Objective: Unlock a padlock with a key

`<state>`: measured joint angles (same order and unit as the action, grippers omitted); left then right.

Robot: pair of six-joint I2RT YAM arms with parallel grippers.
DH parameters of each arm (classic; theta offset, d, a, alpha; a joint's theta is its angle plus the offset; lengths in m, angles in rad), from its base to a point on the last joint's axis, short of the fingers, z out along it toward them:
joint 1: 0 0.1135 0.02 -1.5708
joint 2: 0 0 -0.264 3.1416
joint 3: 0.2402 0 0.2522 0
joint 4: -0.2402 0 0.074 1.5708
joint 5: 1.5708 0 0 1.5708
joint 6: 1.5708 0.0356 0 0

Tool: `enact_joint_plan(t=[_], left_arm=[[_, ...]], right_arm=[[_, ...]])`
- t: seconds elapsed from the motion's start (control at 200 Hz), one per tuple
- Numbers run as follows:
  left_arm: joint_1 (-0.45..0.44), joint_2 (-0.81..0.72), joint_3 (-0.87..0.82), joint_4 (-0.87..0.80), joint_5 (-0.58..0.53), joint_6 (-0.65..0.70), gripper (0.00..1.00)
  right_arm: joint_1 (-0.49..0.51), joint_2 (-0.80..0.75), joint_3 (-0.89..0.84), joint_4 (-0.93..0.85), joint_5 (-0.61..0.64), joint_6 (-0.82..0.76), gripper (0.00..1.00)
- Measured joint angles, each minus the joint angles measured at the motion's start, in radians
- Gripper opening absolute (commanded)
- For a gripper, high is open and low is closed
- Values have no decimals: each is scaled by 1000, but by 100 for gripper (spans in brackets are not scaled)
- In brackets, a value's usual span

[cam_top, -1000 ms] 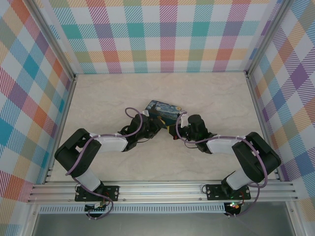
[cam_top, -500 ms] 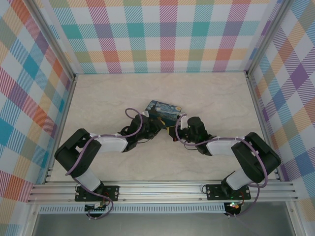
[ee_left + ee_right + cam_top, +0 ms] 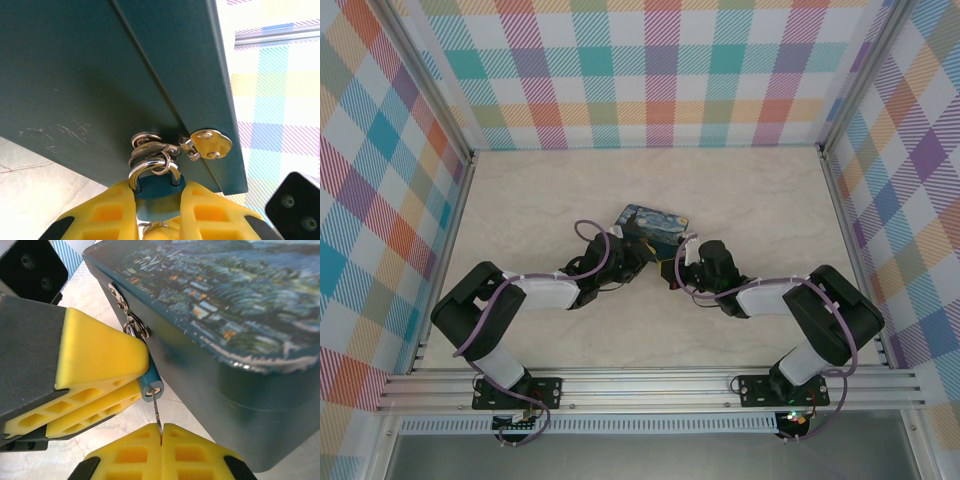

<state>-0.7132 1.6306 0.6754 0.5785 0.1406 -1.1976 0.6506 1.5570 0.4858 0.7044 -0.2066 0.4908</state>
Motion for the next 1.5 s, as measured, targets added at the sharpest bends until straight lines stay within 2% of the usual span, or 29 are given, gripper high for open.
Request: enact_joint_plan(t=[0.54, 0.77, 1.5], left_arm=[[-6, -16, 1, 26, 57, 39, 18], [-13, -16, 1, 25, 93, 74, 18], [-19, 3, 2, 17, 114, 92, 18]], right_arm=[[-47, -103, -12, -90, -62, -24, 0], [-69, -167, -13, -186, -93, -43, 0], [-78, -173, 9, -279, -117, -88, 0]])
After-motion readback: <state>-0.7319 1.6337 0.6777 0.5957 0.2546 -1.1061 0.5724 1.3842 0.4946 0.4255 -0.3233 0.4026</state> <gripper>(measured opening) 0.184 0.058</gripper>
